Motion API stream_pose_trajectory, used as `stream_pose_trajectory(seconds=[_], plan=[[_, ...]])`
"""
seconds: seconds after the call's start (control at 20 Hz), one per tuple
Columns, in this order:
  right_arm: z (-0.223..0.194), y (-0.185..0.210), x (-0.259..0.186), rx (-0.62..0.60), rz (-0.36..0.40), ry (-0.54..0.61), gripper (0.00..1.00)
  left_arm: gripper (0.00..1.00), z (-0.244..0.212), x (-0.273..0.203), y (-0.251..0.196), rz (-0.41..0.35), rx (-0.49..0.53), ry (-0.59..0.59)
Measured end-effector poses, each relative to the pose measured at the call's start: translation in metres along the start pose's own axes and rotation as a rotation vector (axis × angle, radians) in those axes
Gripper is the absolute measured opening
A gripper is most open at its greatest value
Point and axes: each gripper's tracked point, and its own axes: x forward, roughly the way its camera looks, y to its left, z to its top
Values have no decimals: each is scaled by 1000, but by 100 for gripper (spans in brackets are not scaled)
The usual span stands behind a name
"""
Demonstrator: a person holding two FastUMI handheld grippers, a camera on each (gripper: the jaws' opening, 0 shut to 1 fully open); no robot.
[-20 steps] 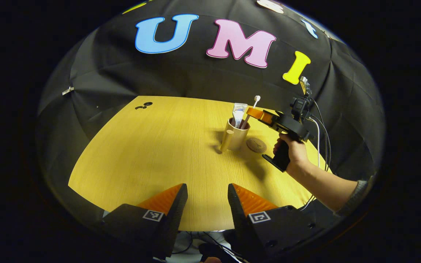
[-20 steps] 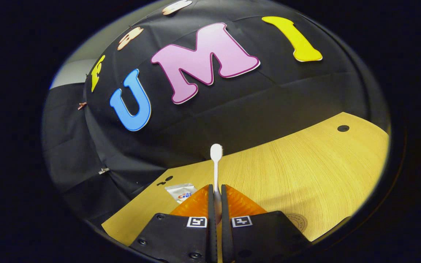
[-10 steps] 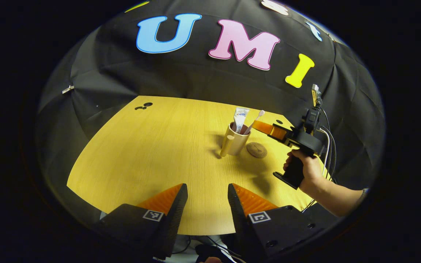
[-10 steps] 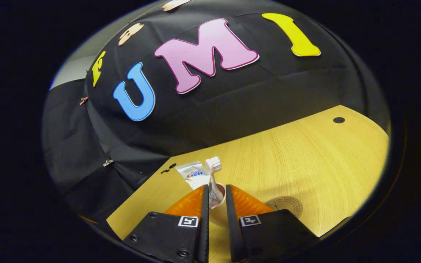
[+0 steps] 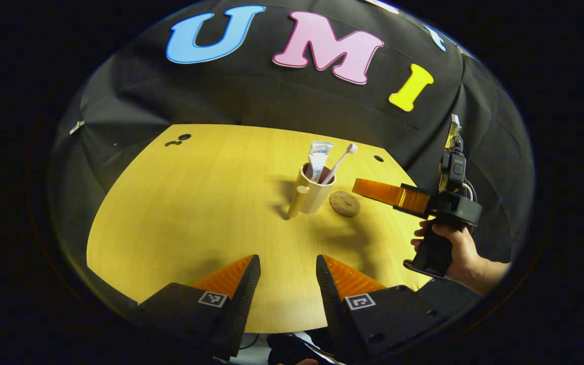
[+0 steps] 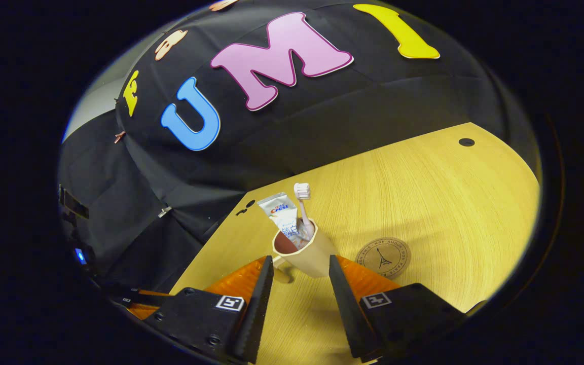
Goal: Put the toothbrush and toothpaste on the desktop into the cup, then pick up the cup and place it on the coaster on the desktop.
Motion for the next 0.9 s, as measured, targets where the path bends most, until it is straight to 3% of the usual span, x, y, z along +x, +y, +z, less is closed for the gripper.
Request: stream_pose_trajectory(seconds=[0.05,0.1,0.15,0.3,0.35,0.4,0.45,0.5,0.55,0.9], plan=[[-2,3,-7,9,17,17,64,69,4,6,-5,-21,15,13],[-2,4,-13,17,32,34,86,70,8,13,-7,-36,30,31],[-1,4,-20,27,43,43,89,70,10,21,-9,-56,41,59],[3,4,-45,63,72,63,95,73,15,45,-14,-89,52,159],[3,1,-53,63,71,65,80,74,15,52,-12,-89,57,191],[1,-4,-61,50,61,71,96,75,15,60,-11,-92,65,218],[0,-13,-69,31,43,70,96,76,16,68,-11,-96,77,247],[-4,-24,-76,11,20,80,80,77,17,75,-10,-95,94,274],[-9,-32,-81,5,7,93,96,77,17,82,-8,-91,118,302],[-32,-86,-121,95,-95,137,96,78,21,147,-2,-37,265,453]])
